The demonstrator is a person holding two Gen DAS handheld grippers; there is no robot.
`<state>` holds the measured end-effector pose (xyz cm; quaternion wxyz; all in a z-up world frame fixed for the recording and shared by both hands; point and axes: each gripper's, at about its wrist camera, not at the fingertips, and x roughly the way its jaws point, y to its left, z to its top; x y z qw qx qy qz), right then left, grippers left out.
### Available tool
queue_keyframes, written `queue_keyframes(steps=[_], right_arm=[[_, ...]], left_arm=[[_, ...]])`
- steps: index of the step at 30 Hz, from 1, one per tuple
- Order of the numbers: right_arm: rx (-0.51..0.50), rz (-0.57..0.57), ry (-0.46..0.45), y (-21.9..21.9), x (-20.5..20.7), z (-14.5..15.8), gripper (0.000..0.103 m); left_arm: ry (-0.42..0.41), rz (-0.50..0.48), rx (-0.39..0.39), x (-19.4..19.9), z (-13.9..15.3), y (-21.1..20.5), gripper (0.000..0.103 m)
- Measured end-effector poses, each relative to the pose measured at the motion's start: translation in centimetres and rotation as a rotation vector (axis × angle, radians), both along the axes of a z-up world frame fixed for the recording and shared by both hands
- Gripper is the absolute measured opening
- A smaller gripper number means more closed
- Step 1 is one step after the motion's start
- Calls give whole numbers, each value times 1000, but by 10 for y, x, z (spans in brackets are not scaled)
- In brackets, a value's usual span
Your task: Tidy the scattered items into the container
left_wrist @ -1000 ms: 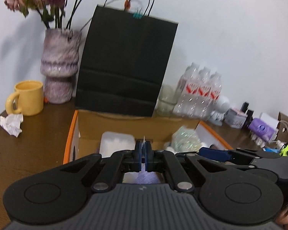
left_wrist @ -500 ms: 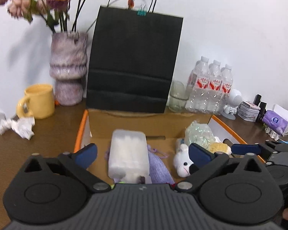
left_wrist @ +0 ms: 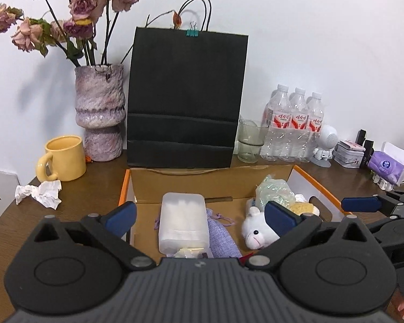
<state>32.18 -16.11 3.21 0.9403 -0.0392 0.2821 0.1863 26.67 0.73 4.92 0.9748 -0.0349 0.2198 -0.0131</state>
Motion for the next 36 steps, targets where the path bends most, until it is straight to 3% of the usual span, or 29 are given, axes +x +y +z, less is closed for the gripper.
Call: queue_keyframes(steps=[19, 36], right_arm=[[24, -49, -39, -37, -88, 37, 103], [21, -53, -58, -49, -140, 45, 103]], left_arm=[[12, 4, 14, -78, 28, -17, 103], [27, -1, 2, -124, 30, -25, 103]])
